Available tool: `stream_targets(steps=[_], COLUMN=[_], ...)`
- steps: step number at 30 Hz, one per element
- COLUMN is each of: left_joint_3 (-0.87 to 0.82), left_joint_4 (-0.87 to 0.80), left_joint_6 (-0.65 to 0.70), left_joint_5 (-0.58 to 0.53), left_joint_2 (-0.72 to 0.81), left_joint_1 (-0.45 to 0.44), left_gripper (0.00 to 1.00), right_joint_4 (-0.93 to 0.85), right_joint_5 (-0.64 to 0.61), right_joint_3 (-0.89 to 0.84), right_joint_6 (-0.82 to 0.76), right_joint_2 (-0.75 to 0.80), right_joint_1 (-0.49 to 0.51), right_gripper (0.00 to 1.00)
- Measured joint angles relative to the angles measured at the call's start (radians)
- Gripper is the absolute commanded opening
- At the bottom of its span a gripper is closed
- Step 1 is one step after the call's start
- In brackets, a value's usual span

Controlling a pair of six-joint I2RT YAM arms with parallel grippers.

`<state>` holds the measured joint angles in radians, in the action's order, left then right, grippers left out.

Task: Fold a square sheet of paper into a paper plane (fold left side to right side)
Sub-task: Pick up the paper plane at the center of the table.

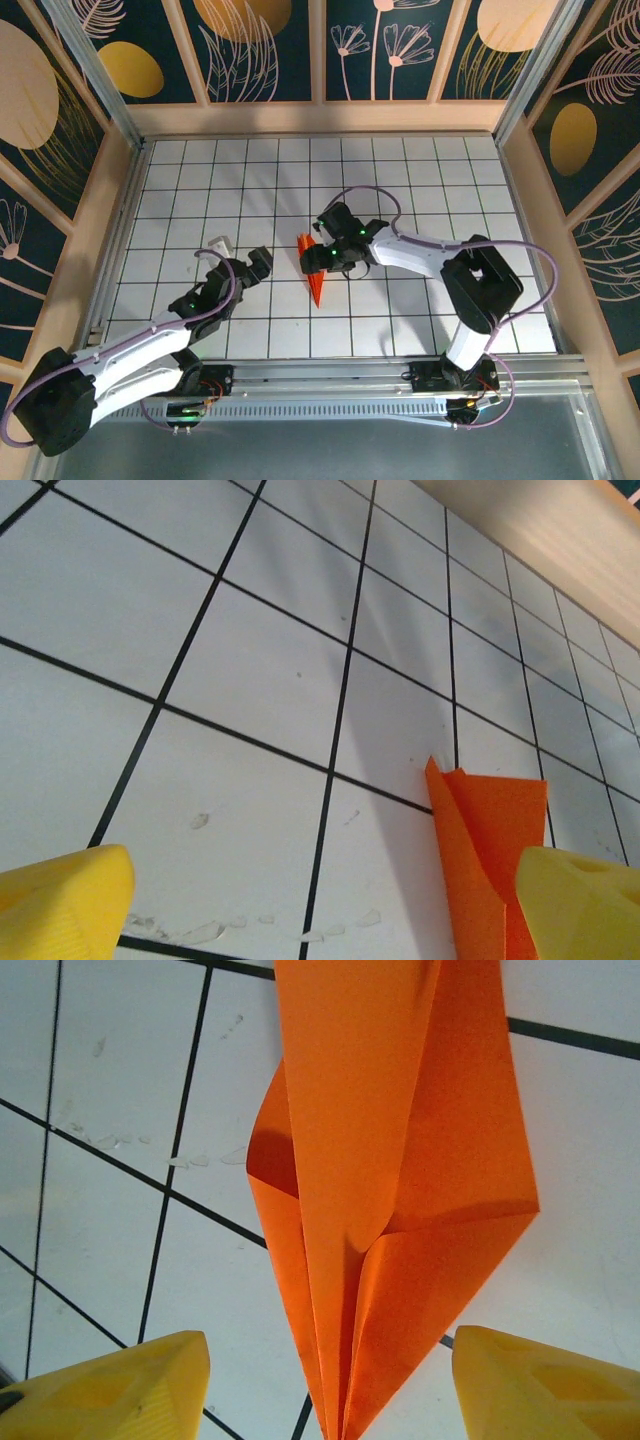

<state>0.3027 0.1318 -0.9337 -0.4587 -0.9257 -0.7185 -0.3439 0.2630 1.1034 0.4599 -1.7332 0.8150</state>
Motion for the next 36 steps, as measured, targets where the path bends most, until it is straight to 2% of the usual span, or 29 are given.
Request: stream_targets(steps=[19,30,36], left_joint_3=[-0.056,-0.056,-0.056], left_joint_4=[0.002,0.002,0.002], left_joint_6=[-0.015,-0.015,-0.015], left_joint_5=[0.014,0.013,0.013], left_joint_2=[0.042,0.042,0.042], left_joint_1=[0.000,0.000,0.000], left_gripper=[0.99,0.98,0.99], right_joint_4=[-0.039,-0.058,-0.076], right_joint_5=[-0.040,-0.083,-0.111], right_joint_3=[0.042,0.068,0.088], right_joint_6=[0.043,0.044,0.044], right_joint_2=[-0.097,-0.125,-0.144], right_joint_1=[0.026,0.043,0.061], right_gripper=[0.33,0.22,0.20])
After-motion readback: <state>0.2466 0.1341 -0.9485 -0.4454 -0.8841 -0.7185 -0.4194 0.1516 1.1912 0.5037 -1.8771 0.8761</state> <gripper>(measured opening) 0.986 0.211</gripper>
